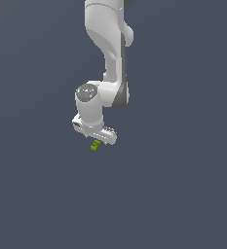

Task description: Pick up the object and move it to a goal position.

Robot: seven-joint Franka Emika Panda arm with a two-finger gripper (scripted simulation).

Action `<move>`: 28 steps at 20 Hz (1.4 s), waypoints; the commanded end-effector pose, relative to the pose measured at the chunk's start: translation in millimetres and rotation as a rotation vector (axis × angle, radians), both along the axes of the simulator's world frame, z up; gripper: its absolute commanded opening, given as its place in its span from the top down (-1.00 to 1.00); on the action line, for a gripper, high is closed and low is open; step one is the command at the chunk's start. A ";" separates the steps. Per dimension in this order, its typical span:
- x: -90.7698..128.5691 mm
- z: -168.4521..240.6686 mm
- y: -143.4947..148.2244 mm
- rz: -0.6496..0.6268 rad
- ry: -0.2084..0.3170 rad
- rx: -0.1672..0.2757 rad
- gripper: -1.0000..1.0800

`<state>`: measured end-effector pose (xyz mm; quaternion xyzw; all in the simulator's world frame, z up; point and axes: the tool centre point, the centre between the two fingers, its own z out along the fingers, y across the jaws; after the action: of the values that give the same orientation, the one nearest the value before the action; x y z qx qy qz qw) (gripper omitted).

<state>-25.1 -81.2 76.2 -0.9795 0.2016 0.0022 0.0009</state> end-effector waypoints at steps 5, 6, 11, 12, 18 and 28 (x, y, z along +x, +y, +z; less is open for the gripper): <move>-4.5 -13.5 -10.9 -0.070 -0.004 -0.003 -0.92; -4.6 -13.7 -11.1 -0.071 -0.004 -0.003 -0.92; -4.7 -18.2 -10.4 -0.065 -0.002 -0.003 -0.92; -4.8 -21.1 -10.6 -0.066 -0.003 -0.003 -0.92; -5.8 -49.8 -10.8 -0.070 -0.003 -0.003 -0.92; -4.9 -63.9 -10.9 -0.071 -0.004 -0.003 1.00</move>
<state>-30.3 -92.0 12.6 -0.9717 0.2364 0.0004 0.0000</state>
